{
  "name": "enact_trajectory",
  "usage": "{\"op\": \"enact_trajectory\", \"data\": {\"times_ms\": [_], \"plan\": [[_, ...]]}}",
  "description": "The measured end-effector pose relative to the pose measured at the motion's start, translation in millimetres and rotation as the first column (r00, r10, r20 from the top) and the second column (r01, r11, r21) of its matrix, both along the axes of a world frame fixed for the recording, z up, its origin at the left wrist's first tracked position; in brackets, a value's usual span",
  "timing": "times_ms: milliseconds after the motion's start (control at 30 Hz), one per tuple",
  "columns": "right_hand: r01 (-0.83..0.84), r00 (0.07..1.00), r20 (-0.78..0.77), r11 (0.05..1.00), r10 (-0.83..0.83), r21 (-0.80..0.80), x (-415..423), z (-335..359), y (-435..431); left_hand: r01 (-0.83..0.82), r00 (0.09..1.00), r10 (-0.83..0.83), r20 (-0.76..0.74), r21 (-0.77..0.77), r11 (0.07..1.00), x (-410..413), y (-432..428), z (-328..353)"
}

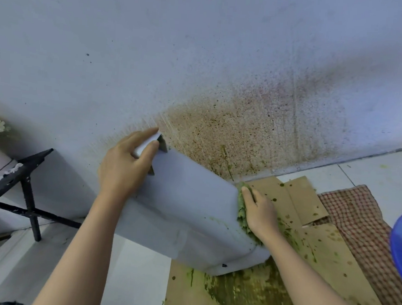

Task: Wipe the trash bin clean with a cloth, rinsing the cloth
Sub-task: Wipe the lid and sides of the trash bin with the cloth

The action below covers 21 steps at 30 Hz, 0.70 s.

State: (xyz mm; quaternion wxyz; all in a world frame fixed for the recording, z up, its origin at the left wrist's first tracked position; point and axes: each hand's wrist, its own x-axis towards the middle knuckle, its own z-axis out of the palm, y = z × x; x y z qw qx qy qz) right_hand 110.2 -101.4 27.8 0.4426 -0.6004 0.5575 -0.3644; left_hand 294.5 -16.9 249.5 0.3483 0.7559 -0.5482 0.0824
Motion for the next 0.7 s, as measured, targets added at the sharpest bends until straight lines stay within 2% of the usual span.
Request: {"op": "enact_trajectory", "data": {"times_ms": [133,233,367,500,600,700], "plan": [[0.092,0.990,0.102,0.993,-0.099,0.073,-13.4,-27.7,12.6,-0.010,1.000,0.010,-0.018,0.000,1.000,-0.1,0.4,-1.5],[0.168,0.981,0.095,0.985,-0.171,0.035,-10.3,-30.4,37.1,-0.018,0.999,0.018,-0.042,0.000,1.000,1.5,2.3,-1.3],[0.221,0.970,-0.055,0.953,-0.237,-0.209,15.4,-14.0,77.4,-0.033,0.997,0.033,-0.069,0.006,0.999,5.4,7.0,-0.4],[0.127,0.981,-0.081,0.899,-0.176,-0.419,53.3,20.9,90.8,-0.030,0.996,0.031,-0.081,0.011,0.999,11.5,8.5,-1.1],[0.015,0.980,-0.144,0.775,-0.136,-0.631,71.0,35.5,94.6,-0.031,0.997,0.032,-0.072,0.009,0.999,16.7,7.6,-1.8],[-0.076,0.977,-0.179,0.590,-0.118,-0.804,63.6,19.8,85.3,-0.027,0.997,0.028,-0.071,0.012,1.000,22.2,10.5,-3.2]]}}
